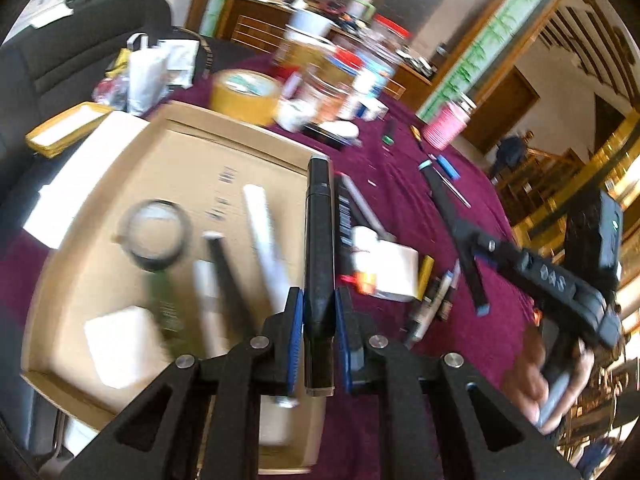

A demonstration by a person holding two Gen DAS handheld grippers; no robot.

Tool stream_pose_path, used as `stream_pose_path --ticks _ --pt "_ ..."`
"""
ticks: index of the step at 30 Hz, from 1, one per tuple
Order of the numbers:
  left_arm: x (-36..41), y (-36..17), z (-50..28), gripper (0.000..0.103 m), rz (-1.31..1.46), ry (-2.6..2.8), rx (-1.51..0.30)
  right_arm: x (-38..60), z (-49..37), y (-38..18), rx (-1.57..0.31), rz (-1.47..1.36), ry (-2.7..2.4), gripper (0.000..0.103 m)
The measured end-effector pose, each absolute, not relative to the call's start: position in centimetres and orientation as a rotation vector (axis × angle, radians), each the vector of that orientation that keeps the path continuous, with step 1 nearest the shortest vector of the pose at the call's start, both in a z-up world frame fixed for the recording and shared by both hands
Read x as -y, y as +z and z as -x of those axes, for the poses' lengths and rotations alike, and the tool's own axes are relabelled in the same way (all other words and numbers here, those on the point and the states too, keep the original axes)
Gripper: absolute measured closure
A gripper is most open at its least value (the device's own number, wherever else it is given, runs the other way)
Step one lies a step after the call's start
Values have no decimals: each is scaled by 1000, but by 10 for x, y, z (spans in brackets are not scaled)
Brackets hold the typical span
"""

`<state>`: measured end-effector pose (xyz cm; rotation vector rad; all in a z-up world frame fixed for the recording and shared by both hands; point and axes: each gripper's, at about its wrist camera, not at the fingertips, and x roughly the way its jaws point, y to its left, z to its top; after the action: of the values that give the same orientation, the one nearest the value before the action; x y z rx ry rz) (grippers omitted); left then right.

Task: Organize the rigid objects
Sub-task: 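Carry the black markers over the cardboard tray with both tools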

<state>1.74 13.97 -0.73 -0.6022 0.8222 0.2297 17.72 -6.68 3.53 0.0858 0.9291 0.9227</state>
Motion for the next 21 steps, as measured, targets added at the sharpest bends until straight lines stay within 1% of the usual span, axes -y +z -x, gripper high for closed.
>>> stream_pose_path --ticks 6,9,15,21 --pt "-191 -9 9 88 588 312 -817 -14 -131 10 -983 3 1028 86" --pt "-211 -15 21 88 582 341 -834 -39 -120 0 -1006 46 1031 86" --pt "-236 -35 29 88 554 364 -908 -68 -122 -19 -1042 102 984 86" --pt "-246 -52 24 88 528 341 -967 -84 -126 -31 -1069 137 974 86"
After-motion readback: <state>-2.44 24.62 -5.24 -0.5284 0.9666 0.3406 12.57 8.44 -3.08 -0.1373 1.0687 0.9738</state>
